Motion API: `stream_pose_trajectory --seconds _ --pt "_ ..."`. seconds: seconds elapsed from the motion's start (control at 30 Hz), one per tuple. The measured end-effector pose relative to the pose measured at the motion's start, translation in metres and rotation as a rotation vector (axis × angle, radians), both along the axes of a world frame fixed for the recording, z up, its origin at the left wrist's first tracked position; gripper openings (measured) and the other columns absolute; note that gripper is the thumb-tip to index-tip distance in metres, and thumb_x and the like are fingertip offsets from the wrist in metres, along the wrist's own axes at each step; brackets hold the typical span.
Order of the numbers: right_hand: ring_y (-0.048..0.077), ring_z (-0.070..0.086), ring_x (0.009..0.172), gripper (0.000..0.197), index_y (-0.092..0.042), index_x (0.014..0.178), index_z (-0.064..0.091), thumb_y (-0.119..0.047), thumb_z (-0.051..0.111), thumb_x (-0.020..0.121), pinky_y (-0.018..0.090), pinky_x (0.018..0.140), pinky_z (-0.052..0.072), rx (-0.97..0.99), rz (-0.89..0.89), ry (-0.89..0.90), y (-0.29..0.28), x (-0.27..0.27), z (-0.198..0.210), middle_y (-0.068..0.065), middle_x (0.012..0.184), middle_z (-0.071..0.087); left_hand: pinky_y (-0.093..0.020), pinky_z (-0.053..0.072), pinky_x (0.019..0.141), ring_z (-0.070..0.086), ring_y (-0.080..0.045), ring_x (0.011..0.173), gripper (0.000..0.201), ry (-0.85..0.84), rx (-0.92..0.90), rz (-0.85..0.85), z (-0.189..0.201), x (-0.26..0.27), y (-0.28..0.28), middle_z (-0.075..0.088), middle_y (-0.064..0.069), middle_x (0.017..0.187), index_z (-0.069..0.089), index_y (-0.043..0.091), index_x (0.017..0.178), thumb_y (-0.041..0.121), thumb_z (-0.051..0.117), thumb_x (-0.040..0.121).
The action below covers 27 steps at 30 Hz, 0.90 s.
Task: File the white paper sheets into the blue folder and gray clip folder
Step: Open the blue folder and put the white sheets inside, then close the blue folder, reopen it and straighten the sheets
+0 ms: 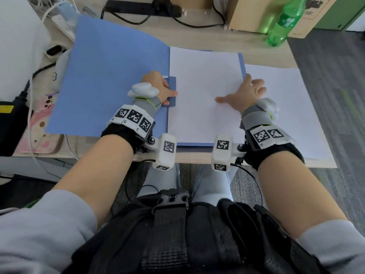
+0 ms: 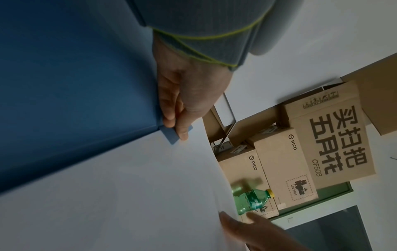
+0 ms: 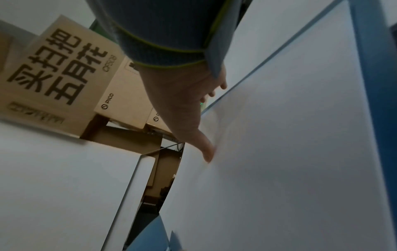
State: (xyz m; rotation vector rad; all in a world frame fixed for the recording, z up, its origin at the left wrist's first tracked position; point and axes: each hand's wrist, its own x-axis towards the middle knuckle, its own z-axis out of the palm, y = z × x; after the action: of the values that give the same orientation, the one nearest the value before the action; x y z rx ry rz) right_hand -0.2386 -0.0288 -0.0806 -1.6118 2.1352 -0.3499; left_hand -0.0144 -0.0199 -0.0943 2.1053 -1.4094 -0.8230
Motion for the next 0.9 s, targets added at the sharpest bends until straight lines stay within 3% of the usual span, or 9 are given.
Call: stream_pose_trajectory --seconds 0.07,0.17,0.33,0.43,0.5,0.6,0.67,0.8,0.9 --pt "0.032 0.018 0.137 0.092 -0.024 0.145 0.027 -0.033 0.078 0.069 0.044 0.107 0.027 -0.048 0.137 0.09 0.002 0.008 0.002 0.007 0.151 0.015 -0.028 0.057 0.079 0.049 0.003 0.026 0.031 -0.019 -0.009 -0.011 -0.001 0.0 0.001 0.068 -0.012 0.069 0.064 0.012 0.096 0.032 0.076 0.076" --pt "0.028 0.029 0.135 0.065 -0.027 0.137 0.046 -0.006 0.064 0.079 0.042 0.108 0.032 -0.104 0.554 -0.026 0.009 0.028 0.002 0.001 0.151 0.028 -0.026 0.056 0.073 0.054 -0.001 0.033 0.027 -0.046 -0.035 -0.032 0.003 -0.003 0.005 0.069 -0.011 0.07 0.06 0.016 0.092 0.032 0.075 0.077" --pt "0.022 0.022 0.141 0.067 -0.042 0.144 0.031 -0.007 0.046 0.088 0.044 0.11 0.019 -0.012 0.875 0.137 0.025 0.062 -0.004 -0.014 0.155 0.024 -0.018 0.051 0.048 0.068 -0.025 0.063 0.011 -0.093 -0.063 -0.073 0.011 -0.006 0.016 0.064 -0.005 0.065 0.06 0.017 0.085 0.019 0.071 0.08" --pt "0.022 0.016 0.144 0.061 -0.04 0.144 0.031 -0.014 0.044 0.091 0.043 0.114 0.014 -0.01 0.889 0.183 0.03 0.066 -0.01 -0.015 0.157 0.02 -0.034 0.058 0.074 0.069 -0.025 0.078 0.014 -0.044 -0.098 -0.107 0.009 -0.003 0.026 0.069 -0.014 0.084 0.067 0.008 0.092 0.003 0.063 0.08" --pt "0.023 0.016 0.144 0.058 -0.037 0.144 0.032 -0.018 0.046 0.091 0.043 0.116 0.013 -0.01 0.88 0.186 0.03 0.067 -0.013 -0.014 0.158 0.018 -0.039 0.058 0.079 0.068 -0.029 0.083 0.02 0.01 -0.151 -0.099 0.011 -0.001 0.033 0.066 -0.014 0.085 0.067 0.004 0.095 -0.003 0.059 0.078" --pt "0.025 0.015 0.145 0.055 -0.034 0.144 0.035 -0.019 0.046 0.092 0.048 0.118 0.011 -0.001 0.853 0.171 0.034 0.073 -0.015 -0.012 0.158 0.017 -0.022 0.05 0.078 0.064 -0.025 0.086 0.027 -0.046 -0.275 0.021 0.022 0.015 0.05 0.069 -0.012 0.096 0.067 0.006 0.099 -0.002 0.052 0.078" --pt "0.027 0.016 0.143 0.052 -0.03 0.143 0.038 -0.017 0.045 0.093 0.049 0.117 0.013 -0.012 0.84 0.181 0.038 0.076 -0.015 -0.01 0.158 0.017 -0.023 0.043 0.082 0.06 -0.024 0.101 0.031 -0.105 -0.348 0.127 0.032 0.032 0.062 0.065 -0.011 0.111 0.065 0.007 0.106 0.002 0.052 0.079" --pt "0.029 0.021 0.139 0.045 -0.018 0.139 0.043 -0.017 0.045 0.094 0.045 0.114 0.021 -0.028 0.813 0.193 0.048 0.086 -0.011 -0.007 0.155 0.025 -0.049 0.021 0.112 0.022 -0.031 0.141 0.041 -0.424 -0.242 0.389 0.042 0.065 0.096 0.041 -0.009 0.14 0.053 0.021 0.122 0.022 0.056 0.081" --pt "0.031 0.022 0.138 0.045 -0.012 0.138 0.044 -0.018 0.047 0.094 0.043 0.114 0.024 0.011 0.787 0.156 0.051 0.091 -0.008 -0.004 0.154 0.027 -0.062 0.002 0.114 0.004 -0.041 0.145 0.056 -0.396 -0.068 0.536 0.038 0.087 0.111 0.027 -0.014 0.15 0.039 0.019 0.131 0.031 0.054 0.079"
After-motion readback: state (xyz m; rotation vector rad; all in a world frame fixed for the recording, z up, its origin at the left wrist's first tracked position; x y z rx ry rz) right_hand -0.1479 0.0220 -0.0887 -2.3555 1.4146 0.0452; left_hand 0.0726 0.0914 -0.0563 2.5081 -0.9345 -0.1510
